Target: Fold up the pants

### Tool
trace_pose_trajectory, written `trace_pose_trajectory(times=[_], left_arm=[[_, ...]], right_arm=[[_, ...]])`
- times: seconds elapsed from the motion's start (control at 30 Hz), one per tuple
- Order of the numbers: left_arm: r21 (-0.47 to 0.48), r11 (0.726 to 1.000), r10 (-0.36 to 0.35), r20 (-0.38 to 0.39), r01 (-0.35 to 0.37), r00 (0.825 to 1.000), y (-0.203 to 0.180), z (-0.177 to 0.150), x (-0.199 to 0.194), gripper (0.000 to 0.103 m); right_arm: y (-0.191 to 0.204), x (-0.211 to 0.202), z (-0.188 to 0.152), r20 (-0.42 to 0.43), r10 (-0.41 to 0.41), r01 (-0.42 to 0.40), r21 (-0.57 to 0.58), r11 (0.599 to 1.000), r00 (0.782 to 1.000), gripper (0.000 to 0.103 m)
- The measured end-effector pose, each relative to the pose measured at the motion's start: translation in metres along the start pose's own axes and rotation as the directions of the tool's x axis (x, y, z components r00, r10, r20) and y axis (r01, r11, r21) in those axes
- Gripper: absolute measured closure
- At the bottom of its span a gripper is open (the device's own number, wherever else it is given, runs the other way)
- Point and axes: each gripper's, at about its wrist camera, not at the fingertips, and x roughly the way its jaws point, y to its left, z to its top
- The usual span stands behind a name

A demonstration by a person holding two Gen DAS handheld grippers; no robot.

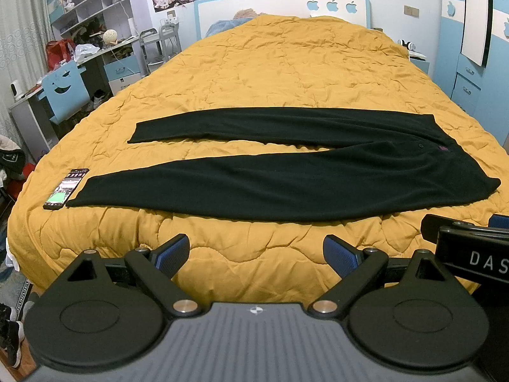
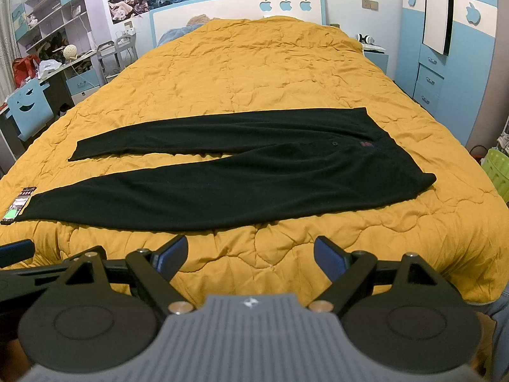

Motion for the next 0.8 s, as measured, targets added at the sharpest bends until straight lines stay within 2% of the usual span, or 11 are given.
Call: trace_pose_trajectory(times=[0.27, 0.33, 0.4, 0.5, 0.6, 0.7, 0.8], left_arm=[[0.000, 1.000, -0.001, 0.001, 0.001, 1.000, 0.000, 0.000, 0.000, 0.000], [-0.002, 1.000, -0.024, 0.003, 0.024, 1.000, 0.002, 0.001, 0.000, 0.000], [-0.007, 0.999, -0.049, -0.001, 0.049, 0.999, 0.006, 0.003, 0.000, 0.000], [-0.023, 0.999, -0.046, 0.003, 0.046, 0.999, 0.020, 0.005, 0.004, 0.000], [-0.066, 0.996, -0.059, 0.027, 0.061, 0.998, 0.045, 0.010, 0.014, 0.000], [-0.150, 0.986, -0.073, 0.020, 0.076, 0.997, 0.081, 0.011, 0.035, 0.000], [-0.235, 0.966, -0.111, -0.008, 0.106, 0.994, 0.120, 0.009, 0.059, 0.000]], right_arm=[[0.001, 0.000, 0.000, -0.001, 0.001, -0.001, 0.002, 1.000, 1.000, 0.021], [0.000, 0.000, 0.000, 0.002, 0.005, -0.005, 0.000, 1.000, 1.000, 0.021], [-0.005, -0.002, 0.002, 0.016, 0.021, -0.021, 0.010, 1.000, 1.000, 0.021], [-0.021, -0.003, 0.004, 0.055, 0.020, -0.022, 0.035, 0.999, 0.998, 0.021], [-0.039, -0.002, 0.006, 0.128, 0.017, -0.023, 0.048, 0.999, 0.992, 0.021], [-0.064, 0.006, 0.005, 0.200, 0.036, -0.045, 0.039, 0.998, 0.979, 0.021], [-0.089, 0.026, 0.005, 0.168, 0.007, -0.010, 0.016, 1.000, 0.986, 0.021]])
